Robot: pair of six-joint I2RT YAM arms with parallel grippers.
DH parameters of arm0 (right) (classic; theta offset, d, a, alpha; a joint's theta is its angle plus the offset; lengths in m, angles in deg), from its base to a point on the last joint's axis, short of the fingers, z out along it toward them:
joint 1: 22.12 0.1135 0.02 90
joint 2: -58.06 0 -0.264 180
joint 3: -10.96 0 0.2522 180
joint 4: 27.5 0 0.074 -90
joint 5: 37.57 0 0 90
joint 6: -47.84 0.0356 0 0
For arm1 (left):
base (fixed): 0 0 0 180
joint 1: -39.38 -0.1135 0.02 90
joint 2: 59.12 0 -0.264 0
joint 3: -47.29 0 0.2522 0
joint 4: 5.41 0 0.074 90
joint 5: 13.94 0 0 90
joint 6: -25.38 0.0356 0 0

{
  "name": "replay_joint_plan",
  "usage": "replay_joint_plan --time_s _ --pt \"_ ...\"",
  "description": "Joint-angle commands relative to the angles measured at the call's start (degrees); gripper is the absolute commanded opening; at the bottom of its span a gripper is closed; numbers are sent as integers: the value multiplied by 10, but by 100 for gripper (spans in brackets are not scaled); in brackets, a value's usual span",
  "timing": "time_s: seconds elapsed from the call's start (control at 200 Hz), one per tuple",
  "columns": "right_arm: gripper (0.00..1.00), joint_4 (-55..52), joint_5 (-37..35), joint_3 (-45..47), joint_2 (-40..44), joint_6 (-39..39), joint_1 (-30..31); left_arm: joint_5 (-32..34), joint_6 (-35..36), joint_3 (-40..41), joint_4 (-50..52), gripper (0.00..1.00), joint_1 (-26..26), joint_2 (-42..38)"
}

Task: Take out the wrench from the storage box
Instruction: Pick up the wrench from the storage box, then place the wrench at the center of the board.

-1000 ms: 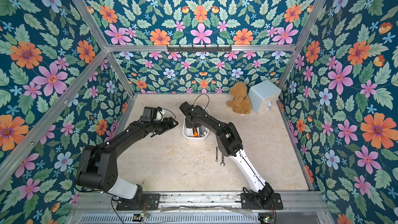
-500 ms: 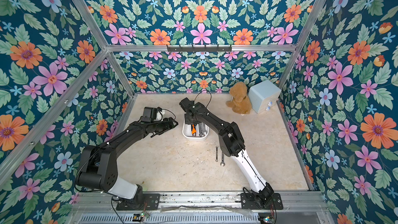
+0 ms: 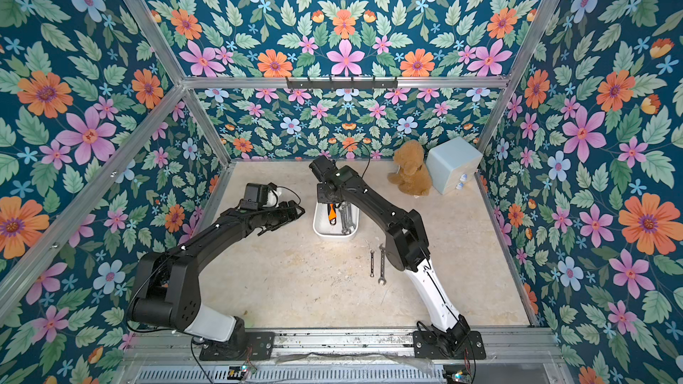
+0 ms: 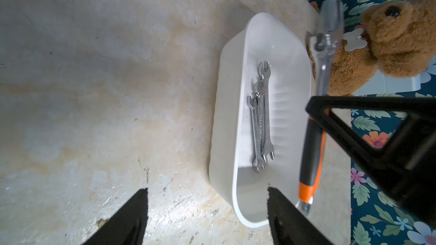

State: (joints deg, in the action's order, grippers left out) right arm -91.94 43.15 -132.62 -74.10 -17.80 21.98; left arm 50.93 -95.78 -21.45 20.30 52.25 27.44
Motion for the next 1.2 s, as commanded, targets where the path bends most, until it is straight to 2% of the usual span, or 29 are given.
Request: replay_joint_plan --time_s 0.0,0.13,0.47,0.605,0.87,1.05,1.195 --pt "0 34 -17 50 51 1 -1 8 4 1 -7 82 0 -3" --pt "0 66 -22 165 135 2 -8 6 1 2 -10 82 0 -3" --pt "0 118 -23 554 391 29 -59 -14 -16 -8 -22 83 7 4" --pt "0 142 0 665 445 41 -84 -22 -25 -18 -22 83 12 14" --pt "0 193 22 775 444 52 -92 -22 -28 -21 -17 83 16 21" --pt "0 207 17 805 437 58 -95 -19 -28 -22 -13 83 17 21" --pt "4 214 10 821 434 59 -96 -19 -26 -29 -10 83 19 27"
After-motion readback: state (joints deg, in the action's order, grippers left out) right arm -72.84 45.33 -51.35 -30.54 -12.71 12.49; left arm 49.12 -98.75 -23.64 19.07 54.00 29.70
